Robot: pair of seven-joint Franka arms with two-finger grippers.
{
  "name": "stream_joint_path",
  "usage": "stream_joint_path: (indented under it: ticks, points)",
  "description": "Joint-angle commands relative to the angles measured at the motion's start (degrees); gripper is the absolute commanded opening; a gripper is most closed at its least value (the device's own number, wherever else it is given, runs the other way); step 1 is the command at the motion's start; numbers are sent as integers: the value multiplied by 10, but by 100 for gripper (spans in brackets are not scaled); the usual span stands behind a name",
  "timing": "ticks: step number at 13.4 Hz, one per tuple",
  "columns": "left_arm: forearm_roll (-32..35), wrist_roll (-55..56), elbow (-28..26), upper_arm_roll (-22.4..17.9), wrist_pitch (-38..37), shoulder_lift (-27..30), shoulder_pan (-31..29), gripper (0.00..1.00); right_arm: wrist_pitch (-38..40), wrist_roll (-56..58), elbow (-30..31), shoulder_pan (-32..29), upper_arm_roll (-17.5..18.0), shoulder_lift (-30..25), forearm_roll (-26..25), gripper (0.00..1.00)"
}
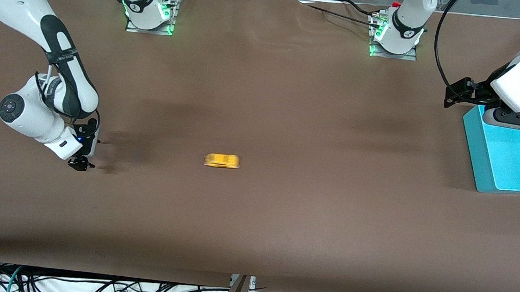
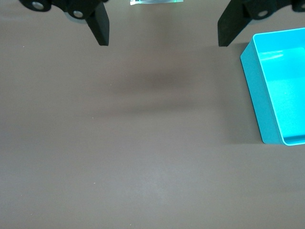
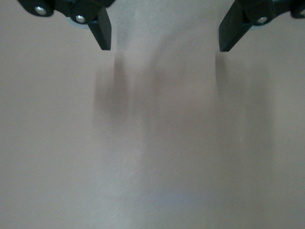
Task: Wind and store yellow beetle car
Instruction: 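Release the car to roll toward the cyan tray while the right gripper withdraws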
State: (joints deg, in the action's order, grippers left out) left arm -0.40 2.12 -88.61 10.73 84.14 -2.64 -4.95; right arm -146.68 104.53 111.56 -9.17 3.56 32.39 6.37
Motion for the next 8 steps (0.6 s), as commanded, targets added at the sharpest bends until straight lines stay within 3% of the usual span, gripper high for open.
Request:
stream_joint_path:
  ticks: [1,8]
  points:
    - [0,4,-12,4,-3,14,-7,100,18,-32,-3,-8,15,-20,31,100]
    - [-9,3,-16,4,-10,16,-16,100,87,-288,-19,20,38,-60,30,100]
